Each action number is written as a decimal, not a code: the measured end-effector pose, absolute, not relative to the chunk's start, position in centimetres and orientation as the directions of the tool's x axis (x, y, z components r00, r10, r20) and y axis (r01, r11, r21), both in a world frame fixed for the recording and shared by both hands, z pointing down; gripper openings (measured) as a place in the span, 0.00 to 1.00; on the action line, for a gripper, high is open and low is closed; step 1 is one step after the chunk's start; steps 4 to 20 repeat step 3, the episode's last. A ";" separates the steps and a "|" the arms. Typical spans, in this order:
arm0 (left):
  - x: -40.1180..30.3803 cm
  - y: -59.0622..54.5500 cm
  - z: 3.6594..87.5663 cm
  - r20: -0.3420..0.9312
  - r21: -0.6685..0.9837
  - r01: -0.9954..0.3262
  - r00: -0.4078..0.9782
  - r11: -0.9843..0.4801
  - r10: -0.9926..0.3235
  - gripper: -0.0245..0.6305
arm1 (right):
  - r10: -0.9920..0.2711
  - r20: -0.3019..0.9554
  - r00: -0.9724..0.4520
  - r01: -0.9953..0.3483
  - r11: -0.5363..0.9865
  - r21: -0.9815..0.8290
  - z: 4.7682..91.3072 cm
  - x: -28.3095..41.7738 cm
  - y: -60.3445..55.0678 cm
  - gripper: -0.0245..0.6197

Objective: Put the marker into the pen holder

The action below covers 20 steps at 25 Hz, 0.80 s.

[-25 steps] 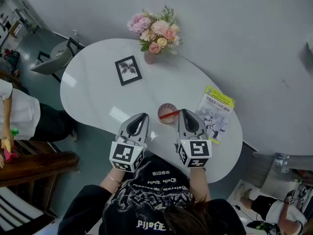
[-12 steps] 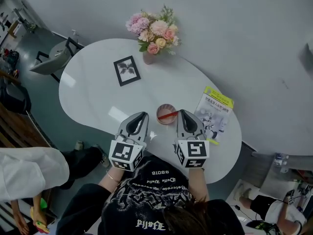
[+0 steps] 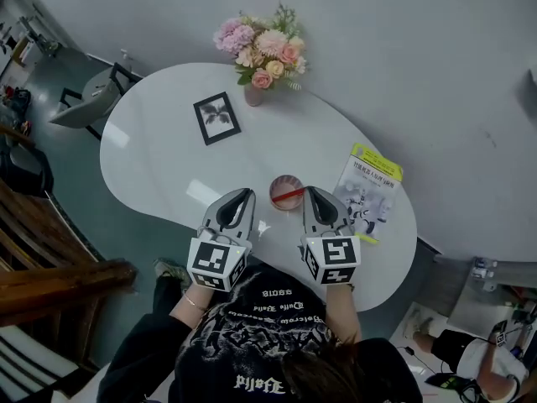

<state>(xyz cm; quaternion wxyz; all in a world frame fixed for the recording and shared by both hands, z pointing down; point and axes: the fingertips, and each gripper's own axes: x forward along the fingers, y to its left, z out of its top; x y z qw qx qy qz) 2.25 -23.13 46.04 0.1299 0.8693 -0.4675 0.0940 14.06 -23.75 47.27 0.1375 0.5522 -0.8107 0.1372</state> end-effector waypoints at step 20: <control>2.1 -23.1 46.2 0.289 0.138 -0.836 0.547 -0.531 -0.785 0.09 | -0.858 0.378 -0.347 -0.935 0.347 -0.071 47.6 14.0 -23.7 0.08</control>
